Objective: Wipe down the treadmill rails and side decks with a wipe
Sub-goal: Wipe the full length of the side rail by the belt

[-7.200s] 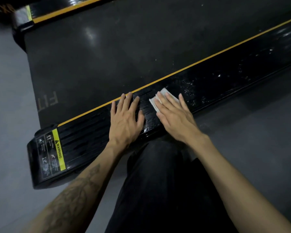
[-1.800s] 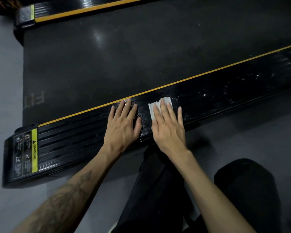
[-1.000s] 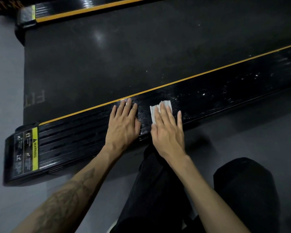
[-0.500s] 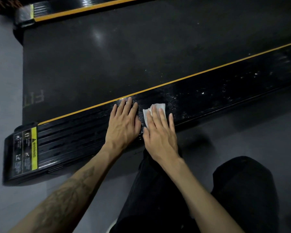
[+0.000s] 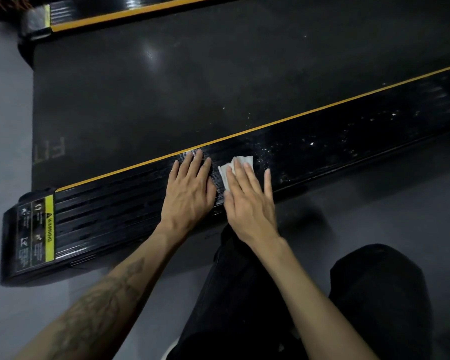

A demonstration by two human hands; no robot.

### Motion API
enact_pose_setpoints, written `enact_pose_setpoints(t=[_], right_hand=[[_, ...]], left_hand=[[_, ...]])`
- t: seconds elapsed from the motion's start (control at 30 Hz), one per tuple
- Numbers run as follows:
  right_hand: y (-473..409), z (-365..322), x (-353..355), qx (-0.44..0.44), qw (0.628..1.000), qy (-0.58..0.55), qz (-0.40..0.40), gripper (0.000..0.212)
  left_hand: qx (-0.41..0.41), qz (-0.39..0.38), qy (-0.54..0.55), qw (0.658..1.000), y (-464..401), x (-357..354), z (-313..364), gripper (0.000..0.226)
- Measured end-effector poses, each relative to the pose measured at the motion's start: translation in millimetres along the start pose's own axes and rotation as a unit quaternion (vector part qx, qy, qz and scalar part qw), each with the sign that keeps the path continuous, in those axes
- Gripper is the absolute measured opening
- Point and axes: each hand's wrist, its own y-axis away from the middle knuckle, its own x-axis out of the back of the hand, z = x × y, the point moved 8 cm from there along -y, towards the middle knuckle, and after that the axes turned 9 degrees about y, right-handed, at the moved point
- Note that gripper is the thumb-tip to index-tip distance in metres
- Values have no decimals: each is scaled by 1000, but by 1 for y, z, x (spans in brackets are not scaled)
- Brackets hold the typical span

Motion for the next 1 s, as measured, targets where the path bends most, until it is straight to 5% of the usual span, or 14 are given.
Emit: enact_pose_setpoints(t=[0.2,0.37,0.57,0.83,1.0], right_hand=[[24,9,2,-36,999,18,14,63],[13,3,-1,29,999,14,-2,61],[31,12,5,-42,999,-5,19,61],[14,14,0,29,999,24,-6,59],[40,19,6,-51,998,-13,21,62]], left_hand=[[3,-2,1,1000,-1,1,0,56],[5,2,7,1000,0,0,1,55],[7,-3,7,1000,0,1,2,56],[-4,-15,13,1000,-1,-1,4,56],[-7,-28,23,999,-2,-2,5,57]])
